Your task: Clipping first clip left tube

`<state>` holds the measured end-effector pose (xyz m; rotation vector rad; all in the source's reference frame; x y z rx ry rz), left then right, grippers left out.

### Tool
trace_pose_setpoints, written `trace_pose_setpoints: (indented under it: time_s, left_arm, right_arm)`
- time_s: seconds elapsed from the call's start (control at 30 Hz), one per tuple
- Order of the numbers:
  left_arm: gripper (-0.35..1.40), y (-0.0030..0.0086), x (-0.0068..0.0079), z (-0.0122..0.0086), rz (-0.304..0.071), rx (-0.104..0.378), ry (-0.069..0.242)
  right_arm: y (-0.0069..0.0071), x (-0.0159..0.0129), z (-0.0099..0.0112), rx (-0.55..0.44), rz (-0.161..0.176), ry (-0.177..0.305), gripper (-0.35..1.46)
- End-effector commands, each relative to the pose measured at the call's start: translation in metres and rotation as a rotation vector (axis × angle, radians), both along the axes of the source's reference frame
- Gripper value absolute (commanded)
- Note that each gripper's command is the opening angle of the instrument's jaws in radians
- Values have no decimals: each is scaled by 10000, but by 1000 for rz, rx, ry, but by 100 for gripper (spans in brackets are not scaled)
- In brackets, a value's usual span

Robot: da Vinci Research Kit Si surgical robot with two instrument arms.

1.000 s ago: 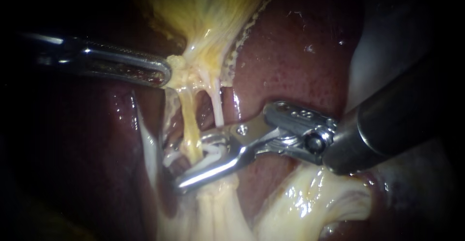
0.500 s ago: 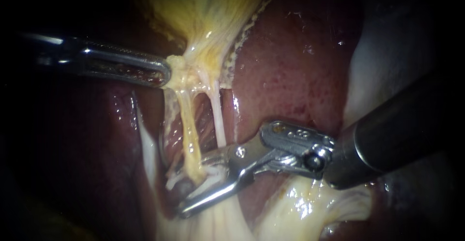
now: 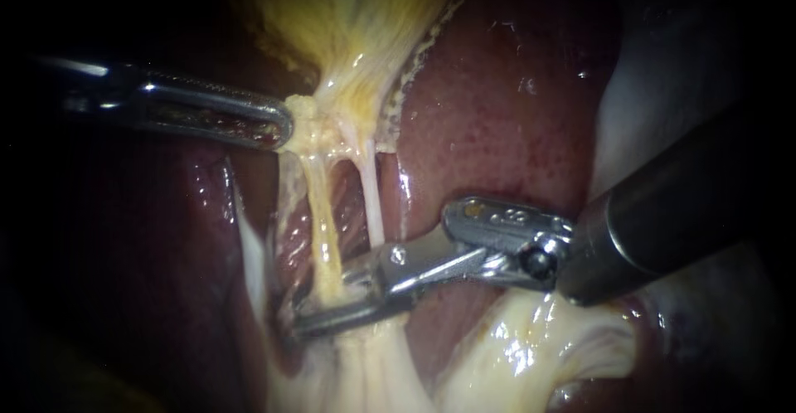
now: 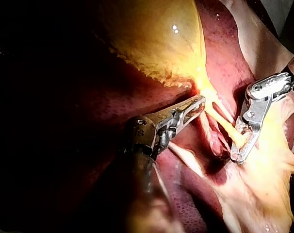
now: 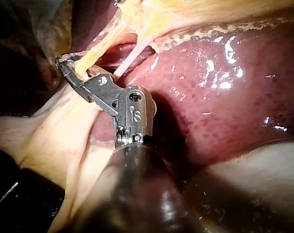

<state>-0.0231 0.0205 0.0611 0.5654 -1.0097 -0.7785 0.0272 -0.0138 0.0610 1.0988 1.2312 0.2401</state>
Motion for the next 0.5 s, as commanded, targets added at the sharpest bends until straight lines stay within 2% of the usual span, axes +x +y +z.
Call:
trace_pose_setpoints:
  time_s: [0.03, 0.2, 0.5]
  left_arm:
    - [-35, 0, 0, 0, 0, 0, 0]
    - [-35, 0, 1, 0, 0, 0, 0]
    - [-35, 0, 1, 0, 0, 0, 0]
  right_arm:
    - [-1, -1, 1, -9, -7, -13, -35]
    - [-7, -3, 4, -17, -13, -19, -35]
    - [-5, -4, 4, -23, -14, -18, -35]
